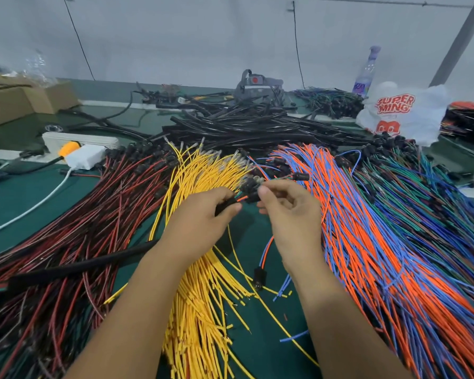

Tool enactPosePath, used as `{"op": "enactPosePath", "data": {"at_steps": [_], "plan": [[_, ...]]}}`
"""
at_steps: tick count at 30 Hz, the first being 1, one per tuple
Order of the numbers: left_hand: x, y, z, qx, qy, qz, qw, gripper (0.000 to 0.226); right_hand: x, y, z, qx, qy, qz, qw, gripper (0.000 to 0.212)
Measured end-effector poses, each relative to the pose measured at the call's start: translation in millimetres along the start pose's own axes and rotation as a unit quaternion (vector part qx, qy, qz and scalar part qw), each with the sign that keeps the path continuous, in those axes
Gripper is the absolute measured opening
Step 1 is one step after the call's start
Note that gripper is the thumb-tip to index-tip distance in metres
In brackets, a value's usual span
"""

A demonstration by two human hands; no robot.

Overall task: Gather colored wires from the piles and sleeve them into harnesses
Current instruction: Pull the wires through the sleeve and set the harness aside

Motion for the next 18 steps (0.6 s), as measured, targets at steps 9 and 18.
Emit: {"op": "enactPosePath", "data": {"at_steps": [9,18], "plan": [[-6,-4,8,0.06,0.078,0.089,0.991,0.013,2,-1,8,0.007,-0.046,-0.028,0.999,0.02],[-8,-7,14,0.112,0.123,0.123,0.978,0.016,1,-3,7,-0.025,-0.076,-0.015,0.997,0.018]]}}
Point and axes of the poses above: each hand's wrist, its own y-axis towards the middle knuckle, its own x-axis out of the palm, z = x × y, the point moved 4 cm from there along y, towards the middle knuckle, and after that the axes turned 9 degrees about z, right-handed, at the moved point
